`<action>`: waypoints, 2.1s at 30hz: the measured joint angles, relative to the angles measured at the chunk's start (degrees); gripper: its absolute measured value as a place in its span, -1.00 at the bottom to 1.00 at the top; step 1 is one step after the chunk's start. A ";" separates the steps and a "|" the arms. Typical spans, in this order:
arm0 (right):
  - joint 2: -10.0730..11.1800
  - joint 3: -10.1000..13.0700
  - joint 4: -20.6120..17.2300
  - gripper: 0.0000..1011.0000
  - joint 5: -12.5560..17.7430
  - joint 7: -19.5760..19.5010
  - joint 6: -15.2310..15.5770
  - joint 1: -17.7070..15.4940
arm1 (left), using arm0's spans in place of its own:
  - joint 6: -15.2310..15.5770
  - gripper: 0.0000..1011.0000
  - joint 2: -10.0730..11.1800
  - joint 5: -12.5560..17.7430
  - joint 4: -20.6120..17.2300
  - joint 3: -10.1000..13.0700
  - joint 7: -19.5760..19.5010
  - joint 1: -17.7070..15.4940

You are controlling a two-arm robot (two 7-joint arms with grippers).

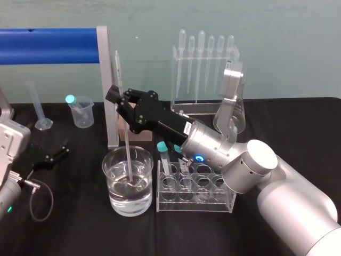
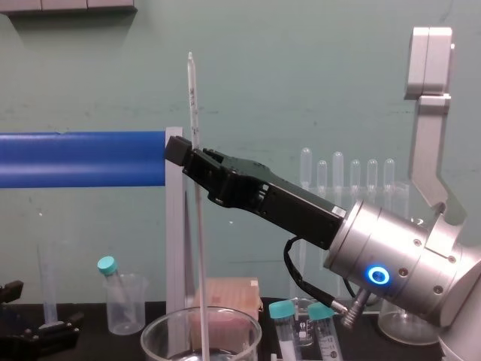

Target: Hold the thermometer with one hand and immerse one end into the beaker, then reinsert it into the test tube rack.

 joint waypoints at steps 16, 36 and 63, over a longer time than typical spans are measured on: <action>0.02 0.00 -0.09 -0.90 0.03 0.01 0.03 0.03 | 0.00 0.99 0.00 0.00 0.00 0.00 0.00 0.00; 0.02 0.00 -0.09 -0.90 0.04 0.01 0.03 0.04 | 0.00 0.99 0.00 0.00 0.00 0.00 0.00 0.00; 0.02 0.00 -0.08 -0.90 0.04 0.01 0.03 0.04 | 0.00 0.99 0.00 0.00 0.00 0.00 0.00 0.00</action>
